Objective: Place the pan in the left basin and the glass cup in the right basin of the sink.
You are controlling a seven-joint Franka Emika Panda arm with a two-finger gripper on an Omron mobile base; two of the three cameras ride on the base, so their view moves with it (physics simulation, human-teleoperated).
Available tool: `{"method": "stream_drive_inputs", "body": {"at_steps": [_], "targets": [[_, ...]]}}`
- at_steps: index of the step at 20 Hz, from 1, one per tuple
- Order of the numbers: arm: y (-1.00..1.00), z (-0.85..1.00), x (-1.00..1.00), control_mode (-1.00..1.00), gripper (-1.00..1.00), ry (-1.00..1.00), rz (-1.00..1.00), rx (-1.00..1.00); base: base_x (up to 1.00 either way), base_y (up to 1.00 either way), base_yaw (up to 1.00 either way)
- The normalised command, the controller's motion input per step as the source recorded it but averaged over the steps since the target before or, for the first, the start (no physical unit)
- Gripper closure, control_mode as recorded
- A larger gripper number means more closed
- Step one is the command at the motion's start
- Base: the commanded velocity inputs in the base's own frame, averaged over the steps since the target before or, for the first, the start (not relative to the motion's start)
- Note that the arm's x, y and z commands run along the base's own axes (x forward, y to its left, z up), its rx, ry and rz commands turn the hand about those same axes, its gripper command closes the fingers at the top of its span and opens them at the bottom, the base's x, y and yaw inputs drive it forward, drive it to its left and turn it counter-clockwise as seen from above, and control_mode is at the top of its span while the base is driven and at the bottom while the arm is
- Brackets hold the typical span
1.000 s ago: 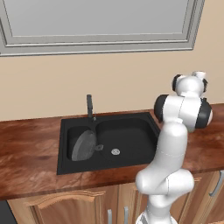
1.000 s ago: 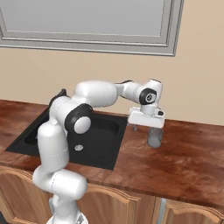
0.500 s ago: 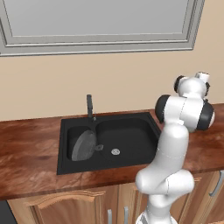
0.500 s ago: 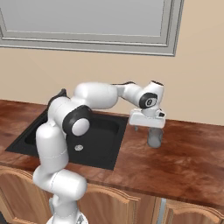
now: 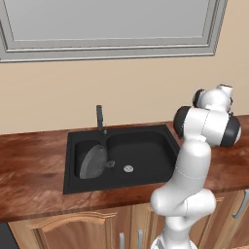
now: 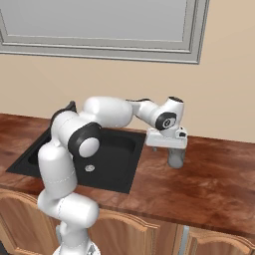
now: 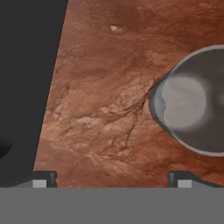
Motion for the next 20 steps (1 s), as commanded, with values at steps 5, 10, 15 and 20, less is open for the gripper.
{"method": "stream_drive_inputs", "body": {"at_steps": [5,10,15,20], "targets": [[0.00,-0.08,0.18,-1.00,-1.00,0.00,-0.05,-0.03,0.00,0.00,0.00],[0.00,-0.04,0.18,-1.00,-1.00,-0.01,-0.01,-0.04,0.00,0.00,0.00],[0.00,-0.06,0.16,-1.00,-1.00,-0.01,0.00,-0.07,0.00,0.00,0.00],[-0.05,-0.11,0.16,-1.00,-1.00,0.00,0.00,-0.08,0.00,0.00,0.00]]}}
